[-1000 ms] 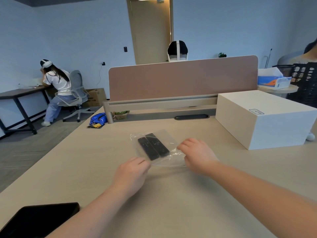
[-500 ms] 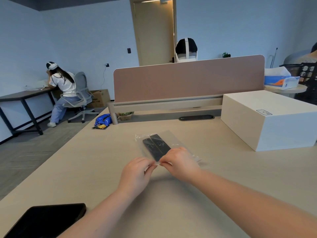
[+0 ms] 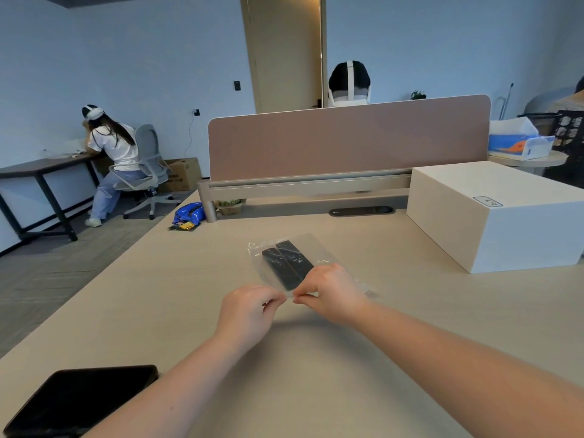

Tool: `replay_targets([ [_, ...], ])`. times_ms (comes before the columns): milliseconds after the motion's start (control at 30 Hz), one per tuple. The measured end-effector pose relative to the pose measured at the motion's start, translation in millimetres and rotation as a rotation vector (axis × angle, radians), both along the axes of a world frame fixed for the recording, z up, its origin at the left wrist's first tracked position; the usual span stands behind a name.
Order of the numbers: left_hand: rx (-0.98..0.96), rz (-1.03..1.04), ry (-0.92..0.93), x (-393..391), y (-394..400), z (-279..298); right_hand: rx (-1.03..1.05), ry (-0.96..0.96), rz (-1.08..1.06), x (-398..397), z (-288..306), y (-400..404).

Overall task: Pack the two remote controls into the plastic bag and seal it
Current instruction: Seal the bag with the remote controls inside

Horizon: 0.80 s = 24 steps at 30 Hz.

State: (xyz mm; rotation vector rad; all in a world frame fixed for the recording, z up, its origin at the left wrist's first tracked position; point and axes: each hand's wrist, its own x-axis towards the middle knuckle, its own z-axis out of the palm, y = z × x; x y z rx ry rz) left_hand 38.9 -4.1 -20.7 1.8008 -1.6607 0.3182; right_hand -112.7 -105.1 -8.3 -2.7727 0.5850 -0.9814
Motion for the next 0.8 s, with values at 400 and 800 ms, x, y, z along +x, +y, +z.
replay_targets([
  [400, -0.05, -0.04, -0.076, 3.2, 0.1, 1.0, -0.069, -0.026, 0.013, 8.2, -8.7, -0.7],
  [800, -0.044, -0.052, -0.13, 6.9, -1.8, 0.5, -0.205, 0.022, -0.016, 8.8, -10.2, 0.4],
])
